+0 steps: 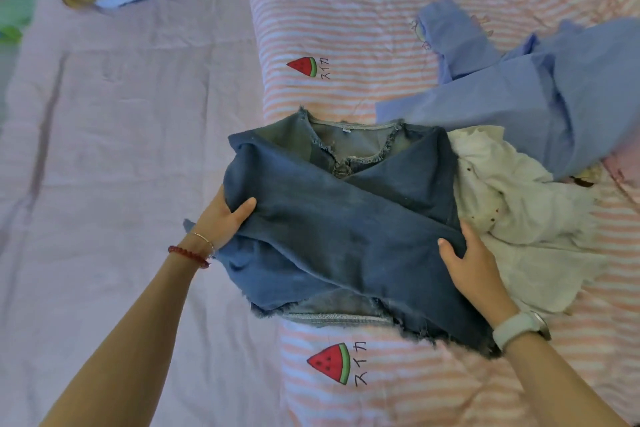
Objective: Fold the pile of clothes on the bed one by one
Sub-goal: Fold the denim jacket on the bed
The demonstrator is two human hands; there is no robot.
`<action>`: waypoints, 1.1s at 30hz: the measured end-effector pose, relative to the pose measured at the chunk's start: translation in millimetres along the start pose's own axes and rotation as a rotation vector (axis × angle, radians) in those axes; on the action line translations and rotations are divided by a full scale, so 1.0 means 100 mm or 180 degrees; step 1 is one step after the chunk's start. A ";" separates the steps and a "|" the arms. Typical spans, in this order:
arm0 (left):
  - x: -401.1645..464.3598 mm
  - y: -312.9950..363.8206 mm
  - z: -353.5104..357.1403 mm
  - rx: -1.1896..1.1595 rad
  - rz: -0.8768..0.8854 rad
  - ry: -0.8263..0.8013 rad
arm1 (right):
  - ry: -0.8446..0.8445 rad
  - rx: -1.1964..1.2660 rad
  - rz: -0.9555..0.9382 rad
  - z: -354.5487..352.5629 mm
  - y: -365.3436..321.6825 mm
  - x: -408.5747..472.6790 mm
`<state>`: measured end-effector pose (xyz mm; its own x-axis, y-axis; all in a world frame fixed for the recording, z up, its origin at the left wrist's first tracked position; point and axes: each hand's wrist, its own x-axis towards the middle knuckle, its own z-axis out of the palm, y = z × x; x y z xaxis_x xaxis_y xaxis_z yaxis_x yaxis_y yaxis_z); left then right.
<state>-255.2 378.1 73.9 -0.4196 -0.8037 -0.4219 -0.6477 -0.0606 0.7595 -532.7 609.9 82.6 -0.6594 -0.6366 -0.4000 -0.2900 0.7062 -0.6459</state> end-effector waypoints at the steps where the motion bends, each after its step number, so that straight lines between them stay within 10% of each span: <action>1: -0.10 0.06 -0.08 0.0055 0.0032 0.0070 | 0.0010 0.0087 -0.0125 -0.02 -0.10 -0.05; 19: -0.78 -1.07 -3.35 -0.0151 -0.0102 0.1145 | -0.0207 0.0617 -0.1342 1.63 -2.68 -0.65; 26: -0.39 -2.71 -3.22 0.0263 -0.1657 0.0379 | -0.0976 -0.1083 -0.0132 2.91 -1.98 -0.45; 33: -0.82 -3.79 -2.79 0.1276 -0.1675 0.0537 | -0.0313 -0.2219 -0.1176 3.60 -1.40 -0.88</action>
<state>201.9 301.2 -41.0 0.0994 -0.8105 -0.5773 -0.9375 -0.2707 0.2186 -184.4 454.9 -25.7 -0.3811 -0.8689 -0.3159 -0.8667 0.4547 -0.2052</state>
